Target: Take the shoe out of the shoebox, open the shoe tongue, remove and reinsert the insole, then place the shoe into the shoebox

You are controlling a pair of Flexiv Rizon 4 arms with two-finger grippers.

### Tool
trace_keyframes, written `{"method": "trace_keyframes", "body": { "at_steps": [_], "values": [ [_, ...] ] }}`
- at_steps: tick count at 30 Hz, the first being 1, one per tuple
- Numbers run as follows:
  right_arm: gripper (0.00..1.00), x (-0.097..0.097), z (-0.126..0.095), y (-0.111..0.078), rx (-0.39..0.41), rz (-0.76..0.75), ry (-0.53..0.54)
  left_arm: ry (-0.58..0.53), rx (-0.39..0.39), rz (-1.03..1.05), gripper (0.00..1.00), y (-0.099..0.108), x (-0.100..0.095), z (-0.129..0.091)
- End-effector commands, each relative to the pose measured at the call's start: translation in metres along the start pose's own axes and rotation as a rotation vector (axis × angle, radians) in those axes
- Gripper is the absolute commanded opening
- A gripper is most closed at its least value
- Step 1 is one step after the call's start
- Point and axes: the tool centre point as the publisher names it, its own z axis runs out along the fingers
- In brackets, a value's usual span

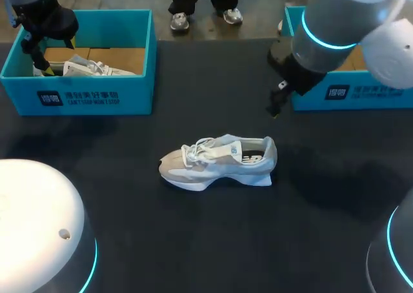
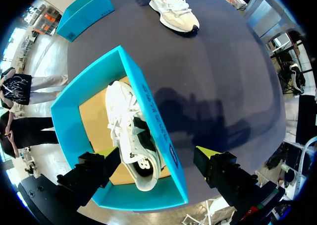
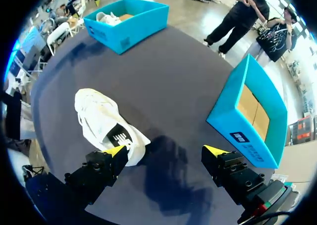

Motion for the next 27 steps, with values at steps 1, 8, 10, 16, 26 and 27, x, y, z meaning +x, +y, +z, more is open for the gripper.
{"method": "trace_keyframes", "body": {
  "at_steps": [1, 8, 10, 16, 26, 27],
  "values": [
    [1.00, -0.001, 0.001, -0.004, -0.027, -0.001, 0.009, -0.003, -0.002, 0.000, 1.00, 0.000, 0.002, 0.000],
    [1.00, -0.001, 0.001, -0.004, -0.027, -0.001, 0.009, -0.003, -0.002, 0.000, 1.00, 0.000, 0.002, 0.000],
    [1.00, -0.005, 0.004, -0.006, -0.052, -0.012, 0.012, -0.003, -0.002, 0.000, 1.00, 0.000, 0.002, 0.000],
    [1.00, -0.019, 0.014, -0.016, -0.116, -0.072, 0.054, -0.003, -0.002, 0.000, 1.00, 0.000, 0.002, 0.000],
    [1.00, -0.035, 0.014, -0.018, -0.334, -0.350, 0.130, -0.003, -0.002, 0.000, 1.00, 0.000, 0.002, 0.000],
    [1.00, -0.035, 0.014, -0.018, -0.356, -0.376, 0.148, -0.003, -0.002, 0.000, 1.00, 0.000, 0.002, 0.000]
  ]
}}
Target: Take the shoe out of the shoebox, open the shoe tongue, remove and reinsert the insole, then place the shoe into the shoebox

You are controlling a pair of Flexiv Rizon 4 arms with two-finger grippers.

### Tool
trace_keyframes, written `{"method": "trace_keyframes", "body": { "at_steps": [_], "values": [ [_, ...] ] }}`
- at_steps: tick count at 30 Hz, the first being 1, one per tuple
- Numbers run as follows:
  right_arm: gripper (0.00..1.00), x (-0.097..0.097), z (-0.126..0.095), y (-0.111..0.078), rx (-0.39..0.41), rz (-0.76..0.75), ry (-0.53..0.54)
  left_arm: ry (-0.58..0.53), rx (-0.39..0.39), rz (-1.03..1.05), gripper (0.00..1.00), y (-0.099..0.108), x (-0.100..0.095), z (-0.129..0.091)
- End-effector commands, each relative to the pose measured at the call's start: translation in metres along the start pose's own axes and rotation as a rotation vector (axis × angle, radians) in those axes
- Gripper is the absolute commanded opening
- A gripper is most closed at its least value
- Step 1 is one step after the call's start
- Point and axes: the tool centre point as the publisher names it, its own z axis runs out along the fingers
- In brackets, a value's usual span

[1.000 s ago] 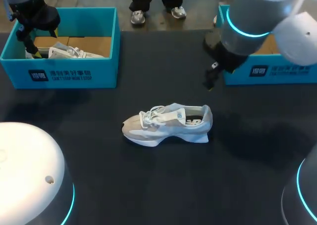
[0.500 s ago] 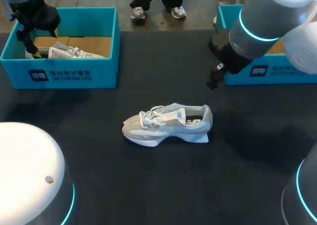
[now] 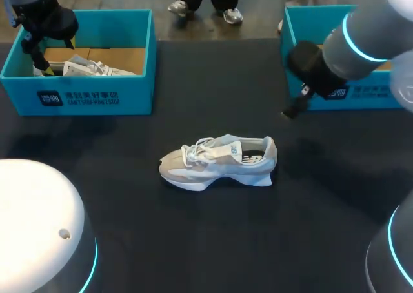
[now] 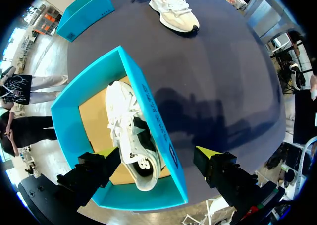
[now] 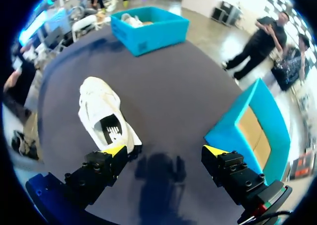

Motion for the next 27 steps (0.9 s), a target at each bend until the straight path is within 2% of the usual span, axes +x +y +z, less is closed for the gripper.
{"method": "trace_keyframes", "body": {
  "at_steps": [1, 3, 7, 13, 14, 27],
  "values": [
    [1.00, -0.002, -0.002, -0.010, -0.210, -0.132, 0.066, -0.003, -0.002, 0.000, 1.00, 0.000, 0.002, 0.000],
    [1.00, -0.001, -0.002, -0.008, -0.263, -0.189, 0.081, -0.003, -0.002, 0.000, 1.00, 0.000, 0.002, 0.000],
    [1.00, 0.001, -0.002, -0.007, -0.295, -0.240, 0.089, -0.003, -0.002, 0.000, 1.00, 0.000, 0.002, 0.000],
    [1.00, -0.002, 0.002, -0.001, -0.291, -0.253, 0.091, -0.003, -0.002, 0.000, 1.00, 0.000, 0.002, 0.000],
    [1.00, -0.004, 0.003, 0.000, -0.280, -0.254, 0.064, -0.003, -0.002, 0.000, 1.00, 0.000, 0.002, 0.000],
    [1.00, -0.004, 0.003, 0.000, -0.280, -0.254, 0.064, -0.003, -0.002, 0.000, 1.00, 0.000, 0.002, 0.000]
  ]
}}
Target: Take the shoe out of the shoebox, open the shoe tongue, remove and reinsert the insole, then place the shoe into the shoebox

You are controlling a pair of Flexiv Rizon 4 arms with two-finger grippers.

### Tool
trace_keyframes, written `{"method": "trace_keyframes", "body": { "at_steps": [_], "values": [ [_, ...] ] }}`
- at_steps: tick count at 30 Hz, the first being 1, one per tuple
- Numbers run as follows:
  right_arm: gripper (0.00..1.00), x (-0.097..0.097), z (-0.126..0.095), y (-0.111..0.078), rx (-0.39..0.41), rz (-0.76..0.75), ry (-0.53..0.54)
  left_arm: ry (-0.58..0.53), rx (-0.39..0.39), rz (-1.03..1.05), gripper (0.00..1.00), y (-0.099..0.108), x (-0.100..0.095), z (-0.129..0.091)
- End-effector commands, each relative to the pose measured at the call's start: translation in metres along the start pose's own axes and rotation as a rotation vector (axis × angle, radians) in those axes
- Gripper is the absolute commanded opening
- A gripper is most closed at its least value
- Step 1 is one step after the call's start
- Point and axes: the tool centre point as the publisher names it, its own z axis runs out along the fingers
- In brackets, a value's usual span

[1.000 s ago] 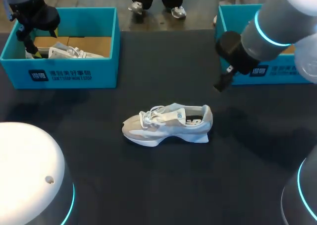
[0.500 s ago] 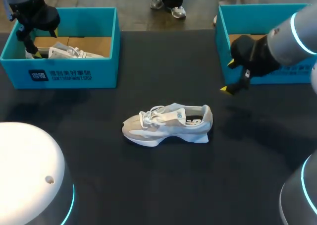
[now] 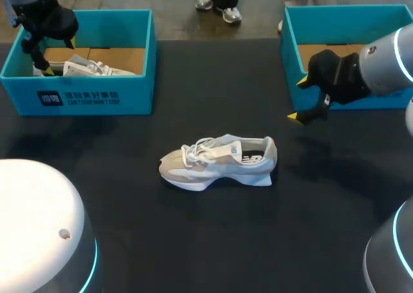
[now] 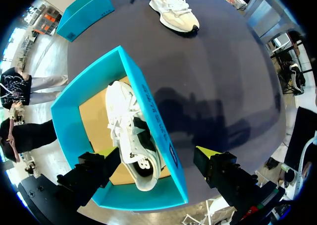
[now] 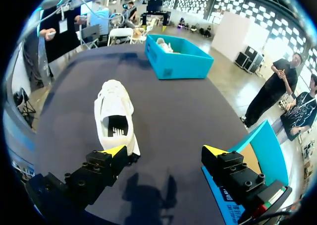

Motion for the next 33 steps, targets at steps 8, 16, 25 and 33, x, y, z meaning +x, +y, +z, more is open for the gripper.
{"method": "trace_keyframes", "body": {
  "at_steps": [8, 16, 25, 33],
  "values": [
    [1.00, 0.000, 0.000, 0.000, 0.001, -0.001, 0.001, -0.003, -0.002, 0.000, 1.00, 0.000, 0.002, 0.000],
    [1.00, -0.003, -0.003, -0.005, -0.064, -0.233, 0.171, -0.003, -0.002, 0.000, 1.00, 0.000, 0.002, 0.000],
    [1.00, 0.008, -0.007, -0.030, -0.099, -0.275, 0.253, -0.003, -0.002, 0.000, 1.00, 0.000, 0.002, 0.000],
    [1.00, 0.021, -0.002, -0.051, -0.105, -0.224, 0.267, -0.003, -0.002, 0.000, 1.00, 0.000, 0.002, 0.000]
  ]
}}
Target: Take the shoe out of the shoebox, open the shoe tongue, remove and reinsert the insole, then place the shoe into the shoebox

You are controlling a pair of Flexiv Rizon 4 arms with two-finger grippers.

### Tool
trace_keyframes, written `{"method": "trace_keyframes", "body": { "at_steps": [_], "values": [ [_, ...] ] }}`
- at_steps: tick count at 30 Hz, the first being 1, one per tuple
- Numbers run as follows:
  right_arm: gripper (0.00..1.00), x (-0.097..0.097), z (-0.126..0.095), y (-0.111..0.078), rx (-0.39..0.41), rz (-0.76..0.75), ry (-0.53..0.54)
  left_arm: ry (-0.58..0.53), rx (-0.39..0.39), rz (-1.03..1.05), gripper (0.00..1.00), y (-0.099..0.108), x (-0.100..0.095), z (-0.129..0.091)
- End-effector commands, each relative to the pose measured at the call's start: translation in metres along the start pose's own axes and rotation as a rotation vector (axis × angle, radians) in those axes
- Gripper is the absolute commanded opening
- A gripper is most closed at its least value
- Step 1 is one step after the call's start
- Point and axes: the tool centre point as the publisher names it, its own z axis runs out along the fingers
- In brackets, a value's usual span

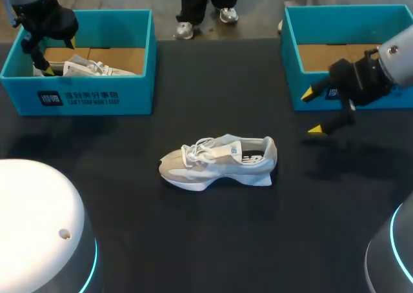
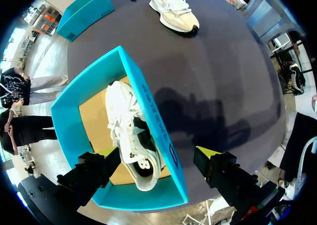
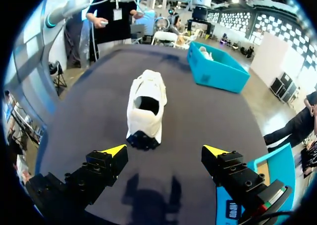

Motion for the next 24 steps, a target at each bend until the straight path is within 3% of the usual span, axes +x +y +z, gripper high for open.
{"method": "trace_keyframes", "body": {
  "at_steps": [1, 12, 24],
  "values": [
    [1.00, 0.009, 0.005, -0.008, -0.013, 0.018, -0.026, -0.003, -0.002, 0.000, 1.00, 0.000, 0.002, 0.000],
    [1.00, 0.028, 0.029, -0.027, -0.055, 0.122, -0.046, -0.003, -0.002, 0.000, 1.00, 0.000, 0.002, 0.000],
    [1.00, 0.048, 0.041, -0.047, -0.101, 0.153, -0.059, -0.003, -0.002, 0.000, 1.00, 0.000, 0.002, 0.000]
  ]
}}
